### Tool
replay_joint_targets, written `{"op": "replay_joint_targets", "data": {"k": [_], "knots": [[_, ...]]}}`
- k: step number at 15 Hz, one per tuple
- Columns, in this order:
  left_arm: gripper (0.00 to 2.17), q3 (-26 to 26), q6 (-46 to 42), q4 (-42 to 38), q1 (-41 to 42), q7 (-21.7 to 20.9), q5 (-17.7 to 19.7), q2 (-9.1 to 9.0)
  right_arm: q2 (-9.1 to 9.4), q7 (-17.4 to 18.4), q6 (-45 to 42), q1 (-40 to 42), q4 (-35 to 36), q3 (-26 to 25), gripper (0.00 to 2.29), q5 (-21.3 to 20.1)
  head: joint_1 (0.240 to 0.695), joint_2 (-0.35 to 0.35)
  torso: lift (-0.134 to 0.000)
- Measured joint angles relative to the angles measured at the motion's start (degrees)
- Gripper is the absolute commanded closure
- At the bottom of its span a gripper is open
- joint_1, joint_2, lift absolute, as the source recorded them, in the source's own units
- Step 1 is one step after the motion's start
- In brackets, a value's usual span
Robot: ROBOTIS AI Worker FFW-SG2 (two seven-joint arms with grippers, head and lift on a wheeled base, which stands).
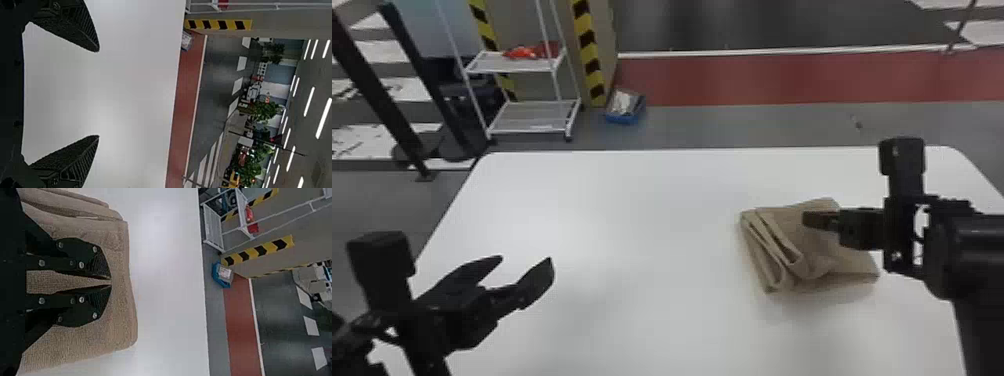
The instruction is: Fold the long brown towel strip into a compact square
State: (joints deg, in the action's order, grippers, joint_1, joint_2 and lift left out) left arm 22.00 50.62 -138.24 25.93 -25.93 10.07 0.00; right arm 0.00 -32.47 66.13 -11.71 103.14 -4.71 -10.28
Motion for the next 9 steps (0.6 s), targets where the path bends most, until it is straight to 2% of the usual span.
{"op": "replay_joint_targets", "data": {"k": [5,9], "knots": [[0.1,0.97,-0.03,0.07,-0.14,0.0,0.38,0.0,0.0,-0.52,-0.25,-0.14,-2.51,7.17,1.9,-2.83,0.695,0.171,-0.128],[0.1,1.2,-0.02,0.07,-0.58,0.12,0.47,0.0,0.0,-2.69,0.54,0.1,-3.31,10.7,1.9,-2.29,0.695,0.219,-0.128]]}}
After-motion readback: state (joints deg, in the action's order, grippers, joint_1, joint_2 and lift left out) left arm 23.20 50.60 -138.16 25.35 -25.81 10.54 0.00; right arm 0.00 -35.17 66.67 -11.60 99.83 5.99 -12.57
